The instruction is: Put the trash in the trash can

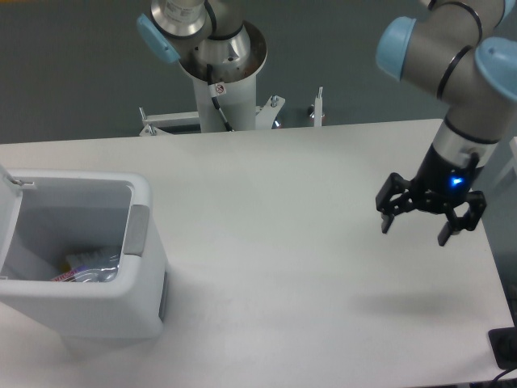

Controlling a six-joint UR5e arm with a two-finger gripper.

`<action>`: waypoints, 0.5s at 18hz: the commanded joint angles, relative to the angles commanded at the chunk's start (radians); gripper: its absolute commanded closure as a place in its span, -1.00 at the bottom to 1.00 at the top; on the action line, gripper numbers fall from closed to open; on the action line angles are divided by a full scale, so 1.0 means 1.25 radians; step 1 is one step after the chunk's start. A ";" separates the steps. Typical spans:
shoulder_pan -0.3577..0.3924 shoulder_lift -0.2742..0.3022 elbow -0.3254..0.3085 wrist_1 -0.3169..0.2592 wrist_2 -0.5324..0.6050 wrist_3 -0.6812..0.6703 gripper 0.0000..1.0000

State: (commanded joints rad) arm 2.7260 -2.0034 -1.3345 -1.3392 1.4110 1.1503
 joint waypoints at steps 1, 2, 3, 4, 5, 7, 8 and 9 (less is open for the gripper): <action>-0.006 0.000 -0.001 0.004 0.017 0.017 -1.00; -0.006 -0.002 -0.004 0.007 0.022 0.033 -1.00; -0.006 -0.004 -0.003 0.007 0.021 0.034 -1.00; -0.005 -0.004 -0.004 0.007 0.022 0.038 -1.00; -0.007 -0.005 -0.005 0.009 0.022 0.043 -1.00; -0.011 -0.005 -0.010 0.009 0.022 0.069 -1.00; -0.014 -0.002 -0.020 0.011 0.022 0.090 -1.00; -0.014 -0.001 -0.026 0.012 0.022 0.098 -1.00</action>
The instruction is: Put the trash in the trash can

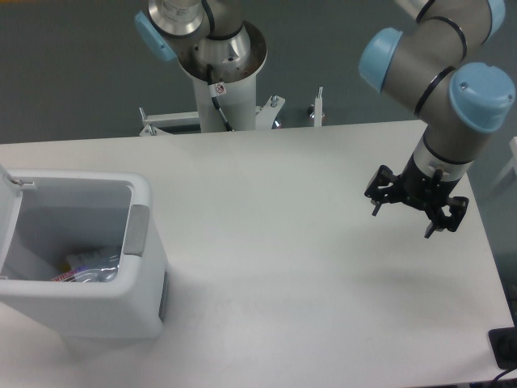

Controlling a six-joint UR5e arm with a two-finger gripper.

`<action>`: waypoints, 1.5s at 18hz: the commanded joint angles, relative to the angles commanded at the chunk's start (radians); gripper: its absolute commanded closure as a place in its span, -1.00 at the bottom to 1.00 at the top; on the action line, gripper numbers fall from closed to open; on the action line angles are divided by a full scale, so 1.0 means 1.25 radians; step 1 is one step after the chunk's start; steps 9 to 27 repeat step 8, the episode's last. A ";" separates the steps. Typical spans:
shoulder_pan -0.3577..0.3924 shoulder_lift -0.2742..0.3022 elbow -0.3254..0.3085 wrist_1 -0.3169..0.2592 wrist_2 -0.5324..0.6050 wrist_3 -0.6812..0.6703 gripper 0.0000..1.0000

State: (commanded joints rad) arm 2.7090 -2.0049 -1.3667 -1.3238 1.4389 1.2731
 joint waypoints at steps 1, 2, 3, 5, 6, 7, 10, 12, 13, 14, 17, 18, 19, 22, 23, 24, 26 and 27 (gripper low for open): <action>0.000 0.002 -0.001 0.000 0.000 0.005 -1.00; 0.000 0.002 -0.001 0.000 -0.001 0.011 -1.00; -0.001 0.004 -0.001 0.001 -0.001 0.015 -1.00; -0.002 0.002 -0.003 0.002 0.010 0.015 -1.00; -0.009 0.002 -0.005 0.005 0.028 0.015 -1.00; -0.013 0.001 -0.005 0.006 0.039 0.015 -1.00; -0.017 0.000 -0.009 0.007 0.054 0.015 -1.00; -0.017 0.000 -0.009 0.007 0.054 0.015 -1.00; -0.017 0.000 -0.009 0.007 0.054 0.015 -1.00; -0.017 0.000 -0.009 0.007 0.054 0.015 -1.00; -0.017 0.000 -0.009 0.007 0.054 0.015 -1.00; -0.017 0.000 -0.009 0.007 0.054 0.015 -1.00; -0.017 0.000 -0.009 0.007 0.054 0.015 -1.00; -0.017 0.000 -0.009 0.007 0.054 0.015 -1.00; -0.017 0.000 -0.009 0.007 0.054 0.015 -1.00; -0.017 0.000 -0.009 0.007 0.054 0.015 -1.00; -0.017 0.000 -0.009 0.007 0.054 0.015 -1.00; -0.017 0.000 -0.009 0.007 0.054 0.015 -1.00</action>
